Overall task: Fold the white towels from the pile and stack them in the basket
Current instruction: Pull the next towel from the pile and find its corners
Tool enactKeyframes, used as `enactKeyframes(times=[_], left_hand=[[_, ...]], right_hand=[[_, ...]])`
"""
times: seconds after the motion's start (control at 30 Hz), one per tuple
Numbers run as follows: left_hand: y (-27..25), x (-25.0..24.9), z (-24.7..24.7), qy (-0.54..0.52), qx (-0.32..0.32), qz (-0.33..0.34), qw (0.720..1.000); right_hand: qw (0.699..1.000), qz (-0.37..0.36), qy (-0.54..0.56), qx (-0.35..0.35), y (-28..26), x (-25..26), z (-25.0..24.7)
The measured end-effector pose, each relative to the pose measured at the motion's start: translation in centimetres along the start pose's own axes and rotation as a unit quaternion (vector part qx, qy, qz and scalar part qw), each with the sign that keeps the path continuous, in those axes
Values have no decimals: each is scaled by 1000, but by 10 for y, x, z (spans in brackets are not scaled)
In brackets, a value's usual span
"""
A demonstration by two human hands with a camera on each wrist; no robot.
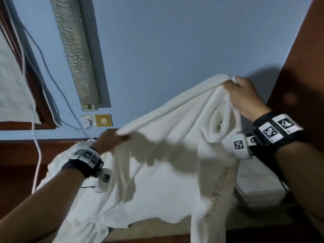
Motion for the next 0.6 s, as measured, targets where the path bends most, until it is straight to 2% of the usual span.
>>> enactKeyframes(times=[0.07, 0.13, 0.2, 0.3, 0.37, 0.43, 0.5, 0.6], left_hand=[[-4, -22, -19, -2, -82, 10, 997], [-20, -72, -31, -81, -121, 81, 986], [-40, -133, -33, -142, -81, 168, 972], [-63, -218, -29, -101, -27, 287, 952], [-75, -255, -25, -83, -15, 322, 943], [-81, -274, -26, -62, -9, 336, 940], [-75, -264, -32, -44, -25, 326, 944], [-58, -213, -34, 26, -72, 238, 968]], right_hand=[[998, -2, -45, 35, 2, -22, -7], [993, -1, -84, 86, -1, -32, -5], [980, -25, -109, 164, -8, -28, 9], [942, -82, -125, 300, -30, 2, 43], [914, -118, -134, 365, -43, 15, 70], [915, -130, -109, 367, -49, 22, 86], [935, -131, -75, 321, -46, 24, 81], [966, -107, 25, 234, -30, 24, 49]])
Point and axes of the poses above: each hand's wrist, its own y-axis towards the middle knuckle, its own z-axis out of the palm, x = y × z, the point moved 5 cm from there along y, towards the middle knuckle, and after that the axes turned 7 degrees about x, right-handed, at the moved point
